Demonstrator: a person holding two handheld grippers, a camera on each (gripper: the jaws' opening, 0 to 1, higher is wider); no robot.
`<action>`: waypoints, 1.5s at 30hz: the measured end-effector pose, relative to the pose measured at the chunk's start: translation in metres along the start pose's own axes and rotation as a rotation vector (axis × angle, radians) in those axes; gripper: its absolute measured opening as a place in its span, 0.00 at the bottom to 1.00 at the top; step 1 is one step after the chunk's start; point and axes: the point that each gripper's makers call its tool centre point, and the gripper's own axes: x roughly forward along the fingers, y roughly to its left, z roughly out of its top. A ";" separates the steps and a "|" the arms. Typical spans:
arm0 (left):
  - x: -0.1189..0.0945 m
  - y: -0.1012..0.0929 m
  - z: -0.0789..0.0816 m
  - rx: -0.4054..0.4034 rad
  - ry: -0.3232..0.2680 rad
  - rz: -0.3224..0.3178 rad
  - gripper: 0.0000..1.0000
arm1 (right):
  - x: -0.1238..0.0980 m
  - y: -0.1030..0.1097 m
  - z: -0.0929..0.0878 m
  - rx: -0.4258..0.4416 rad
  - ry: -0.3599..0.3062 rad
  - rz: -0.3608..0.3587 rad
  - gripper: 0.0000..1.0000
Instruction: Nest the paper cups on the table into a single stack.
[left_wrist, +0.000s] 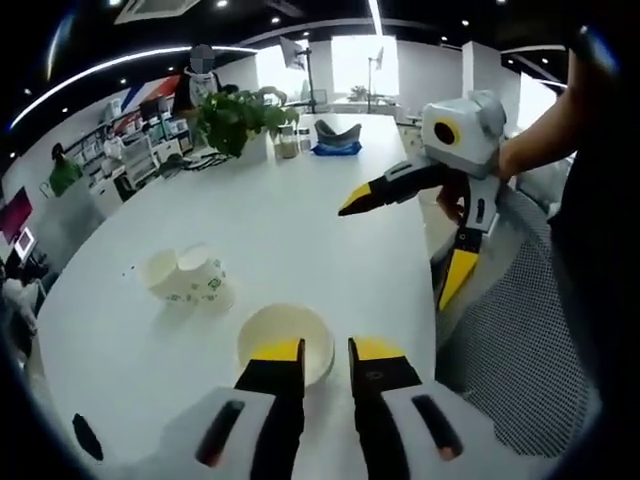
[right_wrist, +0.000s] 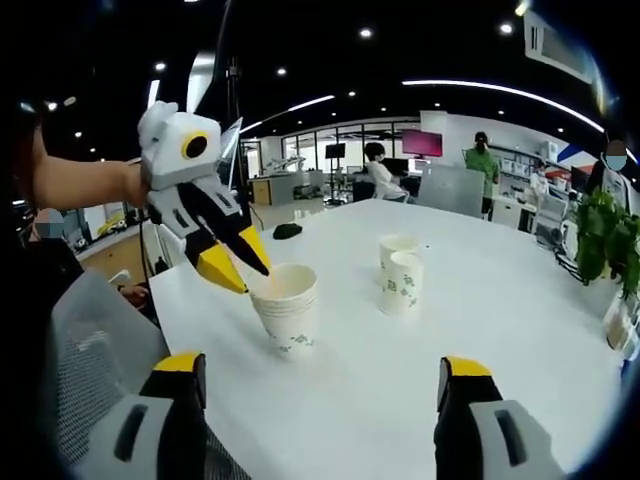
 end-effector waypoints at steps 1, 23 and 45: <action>-0.003 0.001 0.001 -0.015 -0.017 0.008 0.18 | -0.001 0.000 0.001 0.003 -0.003 0.000 0.98; -0.046 0.025 -0.015 -0.223 -0.216 0.217 0.56 | -0.008 0.002 0.010 -0.015 -0.010 0.009 1.00; -0.071 0.005 -0.050 -0.291 -0.275 0.324 0.97 | -0.012 -0.013 0.030 -0.046 -0.018 0.022 1.00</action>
